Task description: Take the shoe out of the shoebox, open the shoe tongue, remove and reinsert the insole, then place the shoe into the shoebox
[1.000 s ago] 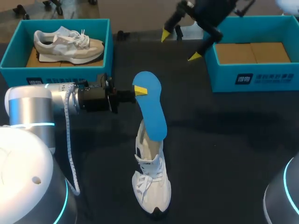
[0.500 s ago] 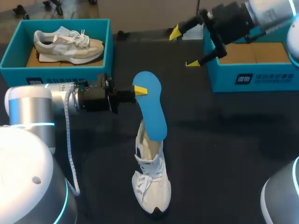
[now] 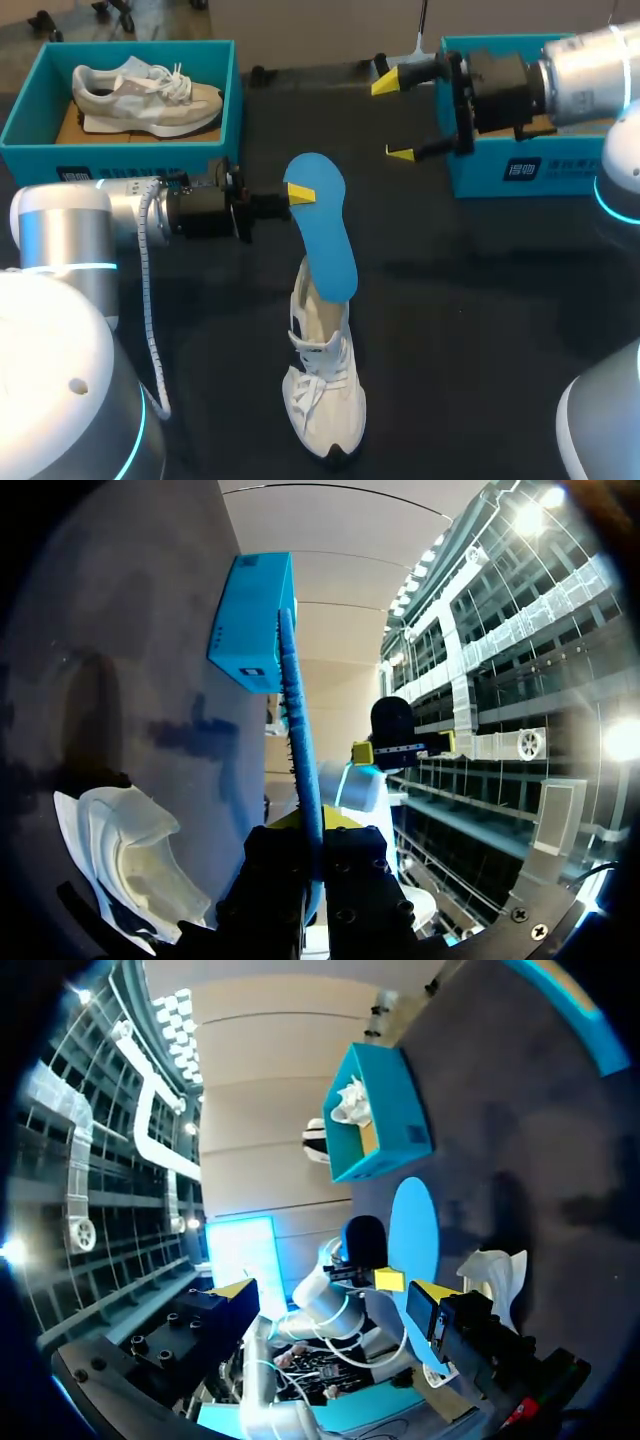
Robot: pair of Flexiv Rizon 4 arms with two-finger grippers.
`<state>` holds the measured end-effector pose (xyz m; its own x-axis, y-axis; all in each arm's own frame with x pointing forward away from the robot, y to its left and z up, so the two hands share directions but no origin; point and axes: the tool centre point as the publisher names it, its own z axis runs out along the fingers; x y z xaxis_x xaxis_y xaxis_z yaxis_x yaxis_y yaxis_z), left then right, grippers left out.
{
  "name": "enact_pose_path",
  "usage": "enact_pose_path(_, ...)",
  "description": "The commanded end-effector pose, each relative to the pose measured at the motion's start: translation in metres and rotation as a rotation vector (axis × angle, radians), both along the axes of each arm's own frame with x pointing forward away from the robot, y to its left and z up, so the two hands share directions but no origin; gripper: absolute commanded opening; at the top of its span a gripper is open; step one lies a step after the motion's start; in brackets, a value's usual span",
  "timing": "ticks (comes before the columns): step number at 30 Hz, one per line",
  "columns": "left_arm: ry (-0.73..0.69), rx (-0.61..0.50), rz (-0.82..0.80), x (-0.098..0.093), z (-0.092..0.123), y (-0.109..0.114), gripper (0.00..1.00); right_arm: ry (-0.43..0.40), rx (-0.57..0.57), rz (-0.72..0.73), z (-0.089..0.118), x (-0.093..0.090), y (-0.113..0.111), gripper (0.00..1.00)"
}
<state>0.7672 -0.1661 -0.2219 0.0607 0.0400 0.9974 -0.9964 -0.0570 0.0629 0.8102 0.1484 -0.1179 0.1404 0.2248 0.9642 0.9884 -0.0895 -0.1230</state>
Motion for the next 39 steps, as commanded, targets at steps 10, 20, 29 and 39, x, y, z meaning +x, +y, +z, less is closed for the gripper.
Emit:
enact_pose_path(10, -0.163, 0.017, 0.028, 0.007, 0.009, 0.005, 0.00, -0.007, 0.085, -0.014, -0.005, 0.000, -0.002, 1.00)
enact_pose_path(20, -0.566, 0.105, 0.033, 0.011, 0.024, 0.017, 0.00, 0.009, 0.108, -0.002, -0.008, 0.004, -0.002, 1.00)
enact_pose_path(29, -1.193, 0.192, 0.061, 0.002, 0.040, 0.031, 0.00, 0.009, 0.108, -0.002, -0.008, 0.004, -0.002, 1.00)
enact_pose_path(39, -1.600, 0.257, 0.185, 0.016, 0.047, 0.034, 0.00, 0.009, 0.108, -0.002, -0.008, 0.004, -0.002, 1.00)
